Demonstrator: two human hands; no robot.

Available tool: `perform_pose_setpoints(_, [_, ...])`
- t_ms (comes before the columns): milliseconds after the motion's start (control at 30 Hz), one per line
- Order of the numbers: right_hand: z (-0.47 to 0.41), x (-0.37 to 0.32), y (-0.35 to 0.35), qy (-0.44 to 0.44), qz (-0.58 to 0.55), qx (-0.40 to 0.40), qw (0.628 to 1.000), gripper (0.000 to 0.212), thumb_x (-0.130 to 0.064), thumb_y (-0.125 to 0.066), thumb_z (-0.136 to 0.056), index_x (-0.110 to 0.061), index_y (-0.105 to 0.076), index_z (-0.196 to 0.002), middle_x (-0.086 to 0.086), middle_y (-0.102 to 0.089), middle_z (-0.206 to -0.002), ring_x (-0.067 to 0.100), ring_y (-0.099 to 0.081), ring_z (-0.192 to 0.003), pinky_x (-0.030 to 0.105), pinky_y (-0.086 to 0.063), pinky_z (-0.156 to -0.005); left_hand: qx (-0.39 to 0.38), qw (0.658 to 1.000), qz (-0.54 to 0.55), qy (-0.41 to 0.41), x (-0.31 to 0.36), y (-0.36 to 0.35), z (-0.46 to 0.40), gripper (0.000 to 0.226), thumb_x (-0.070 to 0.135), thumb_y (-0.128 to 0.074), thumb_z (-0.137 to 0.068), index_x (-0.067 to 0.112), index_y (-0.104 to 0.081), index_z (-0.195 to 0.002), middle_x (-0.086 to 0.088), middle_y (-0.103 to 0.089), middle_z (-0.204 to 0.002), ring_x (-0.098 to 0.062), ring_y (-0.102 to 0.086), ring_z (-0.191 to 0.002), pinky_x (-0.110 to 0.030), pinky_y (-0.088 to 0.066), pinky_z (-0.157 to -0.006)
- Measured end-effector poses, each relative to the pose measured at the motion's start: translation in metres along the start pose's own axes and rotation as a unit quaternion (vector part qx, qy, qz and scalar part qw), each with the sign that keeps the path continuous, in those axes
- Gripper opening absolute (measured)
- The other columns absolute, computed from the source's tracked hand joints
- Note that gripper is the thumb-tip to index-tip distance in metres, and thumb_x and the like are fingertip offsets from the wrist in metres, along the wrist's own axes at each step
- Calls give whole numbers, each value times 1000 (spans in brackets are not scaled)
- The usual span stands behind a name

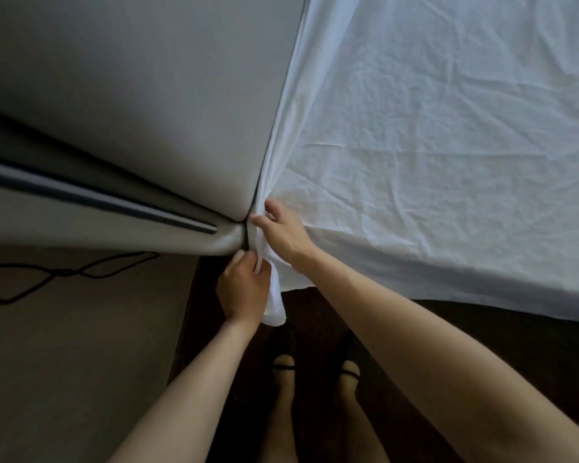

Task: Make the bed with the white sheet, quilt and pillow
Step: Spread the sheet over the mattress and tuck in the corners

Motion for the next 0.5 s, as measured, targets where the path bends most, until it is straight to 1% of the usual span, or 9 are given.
perform_pose_setpoints(33, [-3, 0, -4, -13, -39, 4, 999, 30, -17, -58, -91, -6, -55, -119, 2, -61, -118, 22, -54, -118, 33, -41, -102, -9, 1000, -10, -29, 7, -1, -2, 22, 22, -58, -78, 4, -57, -67, -15, -60, -76, -38, -59, -68, -34, -40, -53])
perform_pose_setpoints(67, [-6, 2, -5, -22, -66, 17, 997, 36, -17, -59, -87, -9, -54, -122, 4, -61, -121, 22, -55, -118, 38, -43, -104, -19, 998, -25, -53, 12, -3, -2, 22, 25, -60, -78, 4, -59, -69, -15, -61, -76, -39, -60, -69, -35, -41, -53])
perform_pose_setpoints(133, [-8, 10, -1, -32, -64, 43, 997, 32, -13, -57, -83, -11, -56, -115, 11, -65, -110, 25, -61, -104, 45, -50, -94, -17, 995, -35, -90, 22, 0, -3, 29, 34, -56, -81, 7, -60, -72, -13, -62, -78, -38, -61, -71, -34, -41, -54])
perform_pose_setpoints(167, [-6, 13, 0, -35, -61, 44, 997, 26, -9, -54, -84, -9, -57, -110, 13, -65, -103, 25, -63, -95, 43, -53, -87, -2, 995, -17, -100, 26, 6, -1, 35, 39, -48, -83, 7, -59, -74, -12, -62, -79, -37, -60, -71, -33, -39, -54])
perform_pose_setpoints(233, [4, 17, 1, -43, -86, 24, 995, 16, -6, -53, -88, -5, -57, -103, 11, -64, -90, 21, -62, -82, 36, -53, -75, 30, 993, 72, -86, 29, 20, 4, 41, 39, -35, -82, 5, -57, -82, -11, -62, -83, -33, -59, -75, -28, -34, -58])
perform_pose_setpoints(333, [18, 24, 4, -49, -136, 2, 989, 6, -12, -56, -92, -8, -60, -94, 5, -63, -82, 14, -62, -76, 25, -52, -68, 45, 985, 149, -77, 34, 24, 6, 43, 31, -33, -85, -1, -59, -97, -16, -61, -97, -31, -58, -88, -22, -36, -71])
perform_pose_setpoints(400, [22, 36, 20, -59, -153, 44, 985, 21, -24, -48, -98, -9, -63, -94, 3, -64, -83, 14, -62, -78, 26, -51, -71, 41, 985, 134, -100, 42, 21, 4, 45, 28, -34, -88, -2, -61, -109, -18, -59, -111, -31, -57, -103, -21, -38, -87])
perform_pose_setpoints(467, [28, 58, 40, -99, -157, 110, 976, 41, -34, -36, -101, -4, -64, -96, 10, -66, -89, 24, -64, -85, 34, -51, -77, 10, 988, 121, -94, 47, 13, -2, 47, 27, -34, -92, 2, -57, -124, -16, -52, -130, -27, -49, -122, -24, -34, -101])
perform_pose_setpoints(500, [31, 70, 48, -112, -141, 140, 974, 43, -33, -35, -100, 0, -62, -99, 14, -66, -90, 30, -63, -84, 38, -51, -76, -21, 990, 110, -84, 47, 5, -6, 46, 26, -35, -94, 5, -53, -130, -14, -47, -139, -25, -42, -130, -27, -31, -106])
Point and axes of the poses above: each hand's wrist, its own z-axis away from the middle knuckle, its own y-axis out of the back of the hand, x = y × z, the point moved 10 cm from there along -z, towards the middle knuckle
